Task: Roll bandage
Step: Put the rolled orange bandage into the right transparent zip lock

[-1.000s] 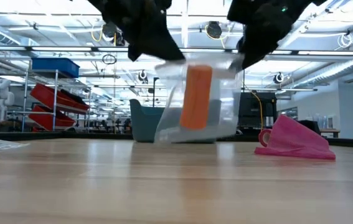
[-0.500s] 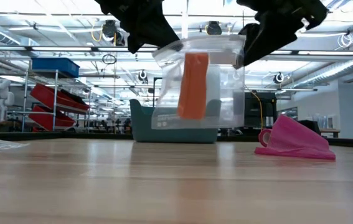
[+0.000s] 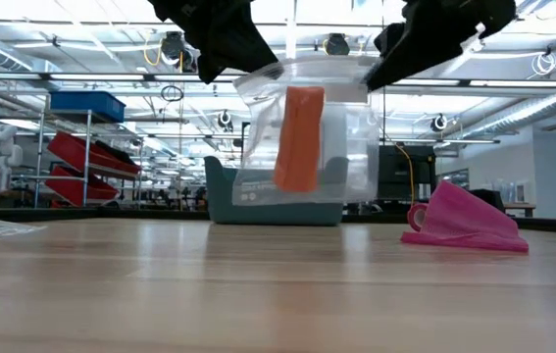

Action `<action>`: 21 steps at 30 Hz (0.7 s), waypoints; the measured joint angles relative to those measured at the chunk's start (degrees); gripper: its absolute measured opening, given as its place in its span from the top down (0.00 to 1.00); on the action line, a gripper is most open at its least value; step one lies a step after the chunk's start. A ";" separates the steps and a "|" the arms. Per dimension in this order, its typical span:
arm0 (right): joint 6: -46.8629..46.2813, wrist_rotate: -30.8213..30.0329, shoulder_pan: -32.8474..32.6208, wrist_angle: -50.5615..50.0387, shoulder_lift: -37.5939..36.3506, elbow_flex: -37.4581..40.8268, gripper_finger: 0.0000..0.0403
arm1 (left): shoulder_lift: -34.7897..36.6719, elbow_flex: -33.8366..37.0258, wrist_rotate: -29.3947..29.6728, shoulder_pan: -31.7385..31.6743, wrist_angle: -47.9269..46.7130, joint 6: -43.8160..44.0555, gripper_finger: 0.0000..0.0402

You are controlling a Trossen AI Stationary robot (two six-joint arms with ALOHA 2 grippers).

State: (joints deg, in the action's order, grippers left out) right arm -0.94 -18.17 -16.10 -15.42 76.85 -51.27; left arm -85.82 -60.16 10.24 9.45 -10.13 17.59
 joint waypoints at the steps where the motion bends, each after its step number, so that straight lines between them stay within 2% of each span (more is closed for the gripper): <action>1: 0.08 -0.03 -0.16 1.41 0.18 0.21 0.61 | 0.00 0.00 -0.02 0.00 0.00 0.01 1.00; 4: 0.17 -0.30 -0.16 1.79 0.42 0.55 0.72 | 0.00 0.00 -0.58 0.00 0.08 0.04 1.00; 8: 1.96 -2.96 -0.16 1.15 0.78 0.55 0.95 | 0.00 0.00 -1.07 0.00 0.20 0.09 1.00; 9: 2.71 -3.11 -0.16 1.31 0.77 0.55 0.97 | 0.00 0.00 -1.08 0.00 0.21 0.09 1.00; 15: 5.39 -6.14 0.97 -2.52 0.73 0.55 0.99 | 0.00 0.00 -1.00 0.77 0.27 1.35 0.95; 18: 2.23 -9.20 2.35 -5.19 0.71 0.55 0.95 | -0.20 0.00 1.32 0.99 0.23 1.57 0.95; 21: -2.21 -9.29 2.57 -7.55 0.66 0.55 0.90 | -0.94 0.00 4.10 1.18 0.05 1.61 0.98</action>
State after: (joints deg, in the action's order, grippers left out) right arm -3.15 -27.46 -13.53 -22.96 77.51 -50.72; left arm -86.76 -60.16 14.34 10.63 -10.08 19.20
